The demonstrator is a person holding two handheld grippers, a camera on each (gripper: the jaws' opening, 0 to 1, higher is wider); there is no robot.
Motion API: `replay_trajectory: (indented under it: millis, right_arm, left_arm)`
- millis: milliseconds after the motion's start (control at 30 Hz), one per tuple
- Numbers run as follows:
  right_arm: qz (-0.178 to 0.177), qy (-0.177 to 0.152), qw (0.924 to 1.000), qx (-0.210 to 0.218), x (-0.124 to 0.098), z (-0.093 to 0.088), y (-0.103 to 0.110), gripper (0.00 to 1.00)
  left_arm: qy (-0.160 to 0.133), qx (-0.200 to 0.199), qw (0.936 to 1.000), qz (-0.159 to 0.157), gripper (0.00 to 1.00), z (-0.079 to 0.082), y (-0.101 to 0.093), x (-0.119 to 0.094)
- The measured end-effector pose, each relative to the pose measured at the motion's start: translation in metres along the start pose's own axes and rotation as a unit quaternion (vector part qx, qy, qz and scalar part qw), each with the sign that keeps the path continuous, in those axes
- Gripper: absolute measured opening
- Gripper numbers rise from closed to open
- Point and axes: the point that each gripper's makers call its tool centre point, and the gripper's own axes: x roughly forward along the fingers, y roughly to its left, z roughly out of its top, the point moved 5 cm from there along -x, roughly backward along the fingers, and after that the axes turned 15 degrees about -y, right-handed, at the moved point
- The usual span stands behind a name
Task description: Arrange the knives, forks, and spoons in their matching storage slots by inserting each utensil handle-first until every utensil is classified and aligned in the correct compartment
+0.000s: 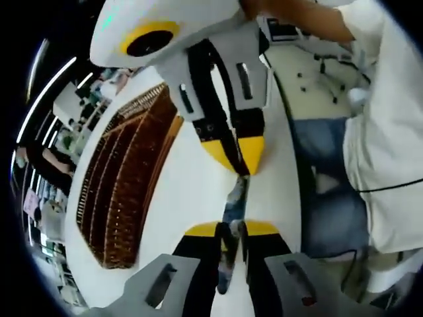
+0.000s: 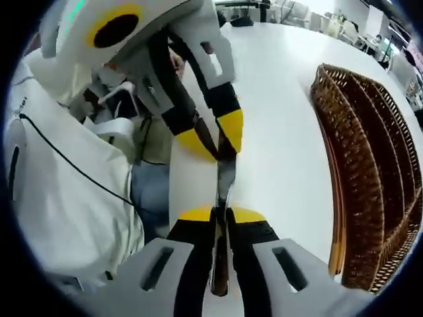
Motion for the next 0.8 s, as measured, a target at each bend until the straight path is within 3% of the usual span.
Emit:
replay_trajectory:
  millis: [367, 800]
  right_arm:
    - [-0.008, -0.002, 0.9997, -0.024, 0.0011, 0.0007, 0.0042, 0.07]
    - [-0.035, -0.010, 0.9978, -0.055, 0.0015, 0.0010, 0.0066, 0.07]
  left_arm:
    - [-0.004, 0.012, 0.9999, 0.009, 0.12, 0.0007, 0.0000, -0.0002]
    - [0.008, -0.015, 0.9995, -0.025, 0.11, 0.0032, 0.0032, 0.0034]
